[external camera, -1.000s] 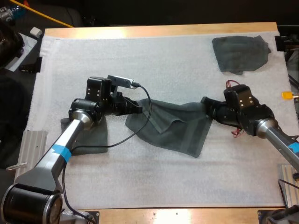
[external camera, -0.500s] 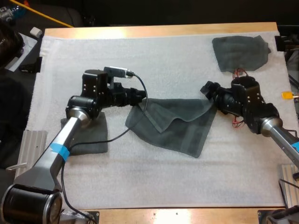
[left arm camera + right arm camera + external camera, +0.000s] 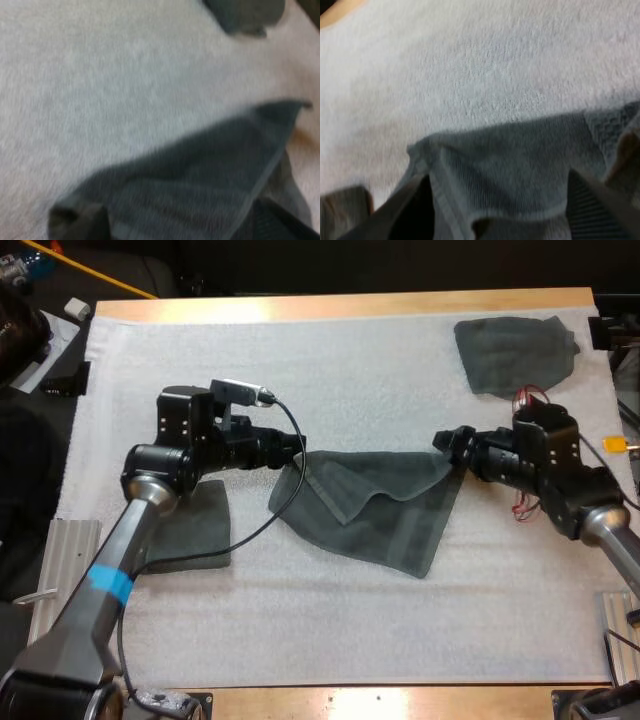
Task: Pick towel from pile, fold and stack
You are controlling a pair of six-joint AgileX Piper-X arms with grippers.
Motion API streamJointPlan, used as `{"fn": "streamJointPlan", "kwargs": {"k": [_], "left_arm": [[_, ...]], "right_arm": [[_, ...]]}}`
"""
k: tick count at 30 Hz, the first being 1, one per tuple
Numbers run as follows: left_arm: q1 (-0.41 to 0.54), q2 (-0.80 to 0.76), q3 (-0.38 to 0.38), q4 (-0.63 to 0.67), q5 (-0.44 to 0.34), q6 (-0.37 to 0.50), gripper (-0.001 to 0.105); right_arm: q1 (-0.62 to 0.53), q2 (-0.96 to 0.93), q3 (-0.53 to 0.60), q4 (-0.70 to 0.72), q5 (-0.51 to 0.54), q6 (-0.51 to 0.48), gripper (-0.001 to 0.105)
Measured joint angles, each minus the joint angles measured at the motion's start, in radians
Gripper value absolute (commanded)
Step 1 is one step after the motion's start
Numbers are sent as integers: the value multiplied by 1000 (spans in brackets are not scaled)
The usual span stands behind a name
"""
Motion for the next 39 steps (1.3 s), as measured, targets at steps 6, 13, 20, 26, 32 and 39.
{"fn": "streamJointPlan", "kwargs": {"k": [6, 13, 20, 26, 32, 39], "left_arm": [[-1, -128, -5, 184, -68, 106, 58], [-1, -282, -7, 353, -118, 155, 58], [-1, -377, -8, 458, -136, 170, 58], [-1, -484, -7, 556, -147, 179, 58], [-1, -520, -7, 622, -147, 179, 58], [-7, -520, -6, 654, -148, 181, 58]], "right_arm": [[4, -148, 0, 174, 4, -116, 41], [26, -243, 0, 275, 4, -159, 4], [127, -278, 0, 340, 22, -198, 0], [295, -278, 0, 391, 101, -205, 0], [366, -204, 0, 389, 140, -194, 0], [380, -40, -14, 349, 146, -172, 0]]}}
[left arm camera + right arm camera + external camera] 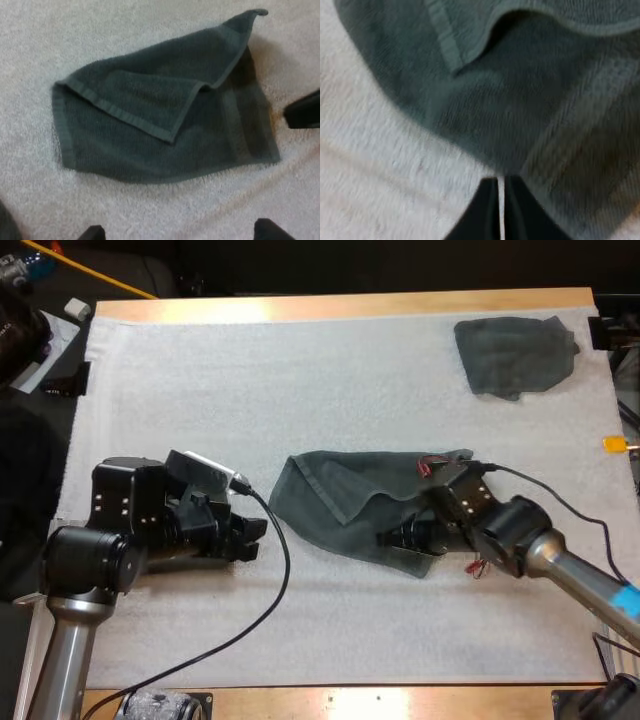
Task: Pick towel from pile, fold and stack
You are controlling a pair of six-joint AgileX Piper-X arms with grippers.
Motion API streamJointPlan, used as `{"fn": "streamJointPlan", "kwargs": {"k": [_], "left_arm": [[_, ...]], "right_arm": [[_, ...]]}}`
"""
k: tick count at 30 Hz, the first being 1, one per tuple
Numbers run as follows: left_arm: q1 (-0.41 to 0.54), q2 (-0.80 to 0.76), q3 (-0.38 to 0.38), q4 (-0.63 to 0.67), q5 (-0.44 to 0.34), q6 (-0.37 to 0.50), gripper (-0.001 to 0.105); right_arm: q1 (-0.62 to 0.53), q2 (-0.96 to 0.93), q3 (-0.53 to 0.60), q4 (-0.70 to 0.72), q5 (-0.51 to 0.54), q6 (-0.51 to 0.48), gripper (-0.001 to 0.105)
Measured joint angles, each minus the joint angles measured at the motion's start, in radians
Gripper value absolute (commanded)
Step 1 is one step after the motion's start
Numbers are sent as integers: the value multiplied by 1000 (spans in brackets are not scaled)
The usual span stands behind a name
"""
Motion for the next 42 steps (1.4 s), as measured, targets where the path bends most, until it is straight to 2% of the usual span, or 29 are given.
{"fn": "streamJointPlan", "kwargs": {"k": [5, 27, 33, 42], "left_arm": [[-3, 0, 0, 11, -2, 0, 58], [-3, 2, 15, 13, 0, 0, 58], [-3, 2, 15, 13, 0, 0, 58], [-3, 2, 15, 13, 3, 0, 58]], "right_arm": [[0, 71, -16, -23, -1, 13, 0], [-59, 513, -235, -103, -62, 58, 0], [-57, 514, -249, -138, -62, 84, 0], [-57, 563, -342, -223, 56, 149, 0]]}}
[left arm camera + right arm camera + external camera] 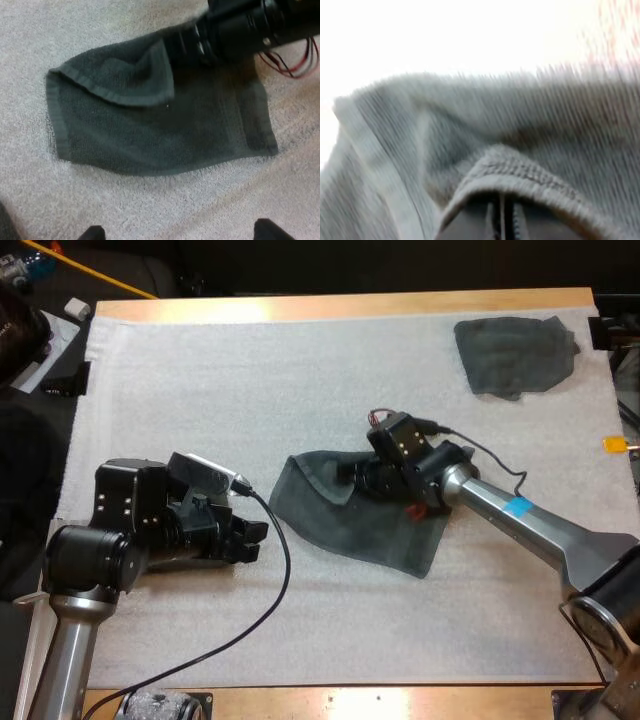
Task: Pick towel from pile, fold and stack
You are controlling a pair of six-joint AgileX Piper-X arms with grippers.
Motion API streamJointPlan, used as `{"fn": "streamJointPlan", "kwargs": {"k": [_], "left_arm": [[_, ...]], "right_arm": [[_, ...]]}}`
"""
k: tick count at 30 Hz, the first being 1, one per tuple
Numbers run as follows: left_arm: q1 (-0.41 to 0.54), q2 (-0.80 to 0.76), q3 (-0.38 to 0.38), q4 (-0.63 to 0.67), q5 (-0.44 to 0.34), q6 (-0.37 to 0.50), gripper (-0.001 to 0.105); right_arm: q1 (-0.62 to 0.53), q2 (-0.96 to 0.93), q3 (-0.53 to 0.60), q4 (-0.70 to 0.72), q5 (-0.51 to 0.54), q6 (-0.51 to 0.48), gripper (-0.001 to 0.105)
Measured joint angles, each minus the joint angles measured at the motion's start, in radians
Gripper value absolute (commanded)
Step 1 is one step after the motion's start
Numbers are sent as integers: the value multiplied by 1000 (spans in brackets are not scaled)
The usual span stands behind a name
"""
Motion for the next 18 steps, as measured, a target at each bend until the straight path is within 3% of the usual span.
{"fn": "streamJointPlan", "kwargs": {"k": [14, 18], "left_arm": [[0, 0, 0, 7, 4, 0, 58], [0, 0, 0, 7, 4, 0, 58]], "right_arm": [[-73, 23, -180, -128, 234, 32, 0], [-103, 26, -206, -144, 254, 43, 0]]}}
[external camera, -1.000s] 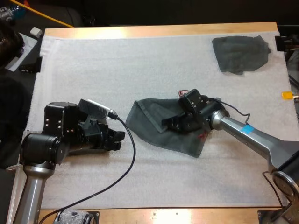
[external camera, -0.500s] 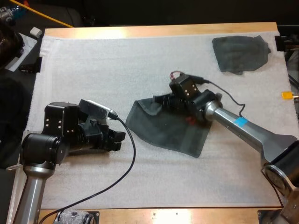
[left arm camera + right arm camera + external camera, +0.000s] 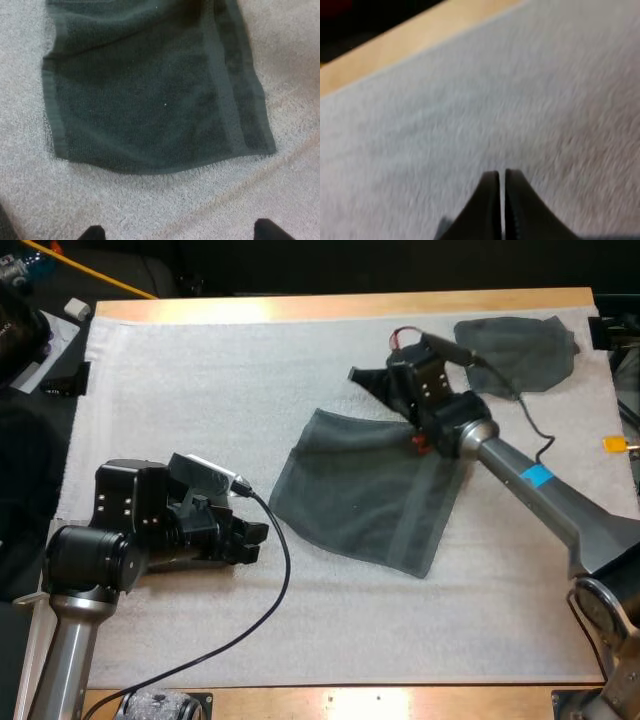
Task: Pick towel from pile, fold and stack
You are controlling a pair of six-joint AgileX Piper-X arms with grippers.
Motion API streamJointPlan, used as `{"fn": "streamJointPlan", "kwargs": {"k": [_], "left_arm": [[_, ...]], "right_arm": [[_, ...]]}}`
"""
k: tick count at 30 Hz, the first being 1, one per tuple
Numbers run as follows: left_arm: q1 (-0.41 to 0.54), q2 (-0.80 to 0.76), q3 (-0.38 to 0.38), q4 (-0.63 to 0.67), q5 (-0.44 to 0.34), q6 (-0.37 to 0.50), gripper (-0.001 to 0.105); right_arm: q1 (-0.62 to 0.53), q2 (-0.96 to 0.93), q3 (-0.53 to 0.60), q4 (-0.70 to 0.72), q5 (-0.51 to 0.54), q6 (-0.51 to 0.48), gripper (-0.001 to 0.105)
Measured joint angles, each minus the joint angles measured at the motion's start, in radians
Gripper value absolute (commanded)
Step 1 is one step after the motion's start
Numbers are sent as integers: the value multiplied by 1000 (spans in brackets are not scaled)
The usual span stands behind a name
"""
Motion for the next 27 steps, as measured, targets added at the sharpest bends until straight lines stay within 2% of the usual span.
{"fn": "streamJointPlan", "kwargs": {"k": [5, 10, 18, 20, 26, 27], "left_arm": [[0, 0, 0, 0, 0, 0, 58], [0, 0, 0, 0, 1, 0, 58], [0, 0, 0, 0, 8, 0, 58], [0, 0, 0, 0, 8, 0, 58], [0, 0, 0, 4, 8, 0, 58], [0, 0, 0, 6, 8, 0, 58]], "right_arm": [[-4, -29, -9, 60, -38, -88, 0], [25, -120, -12, 221, -69, -237, 0], [58, -238, -13, 472, -87, -344, 2], [58, -248, -19, 488, -85, -343, 9], [48, -356, -27, 660, -73, -362, 52], [46, -374, -27, 689, -71, -363, 56]]}}
